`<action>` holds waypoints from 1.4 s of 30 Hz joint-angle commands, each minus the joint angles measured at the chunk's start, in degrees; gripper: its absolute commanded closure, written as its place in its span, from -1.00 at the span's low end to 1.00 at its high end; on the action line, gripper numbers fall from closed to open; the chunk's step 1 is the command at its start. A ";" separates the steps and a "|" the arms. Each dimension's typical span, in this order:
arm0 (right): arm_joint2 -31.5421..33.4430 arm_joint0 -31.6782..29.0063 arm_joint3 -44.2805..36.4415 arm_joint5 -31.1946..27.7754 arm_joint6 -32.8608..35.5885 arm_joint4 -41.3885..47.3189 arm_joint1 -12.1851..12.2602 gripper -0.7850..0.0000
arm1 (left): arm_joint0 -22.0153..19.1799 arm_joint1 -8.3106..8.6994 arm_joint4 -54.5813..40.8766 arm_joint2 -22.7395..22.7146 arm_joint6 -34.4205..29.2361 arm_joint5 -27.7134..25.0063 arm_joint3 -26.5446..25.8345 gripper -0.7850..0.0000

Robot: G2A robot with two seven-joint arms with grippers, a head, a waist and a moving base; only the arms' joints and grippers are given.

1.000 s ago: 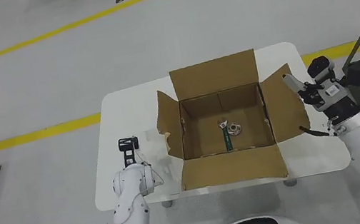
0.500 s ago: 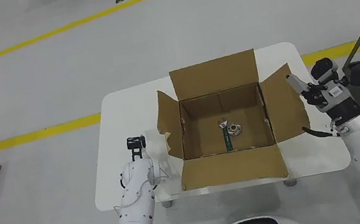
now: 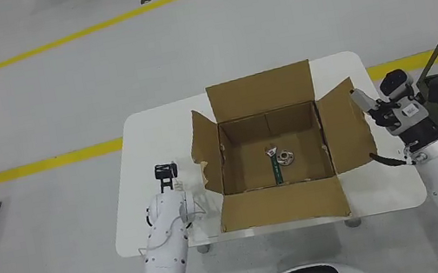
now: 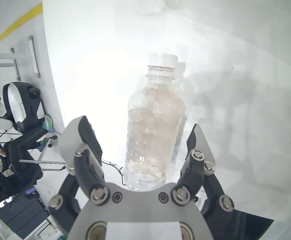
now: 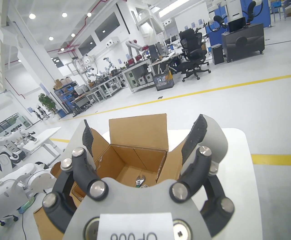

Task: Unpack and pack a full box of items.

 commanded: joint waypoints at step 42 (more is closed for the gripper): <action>-27.40 27.31 12.32 25.22 28.45 -16.89 -3.24 -1.00 | 6.98 1.03 -1.79 -5.71 -0.79 -0.36 -15.54 -1.00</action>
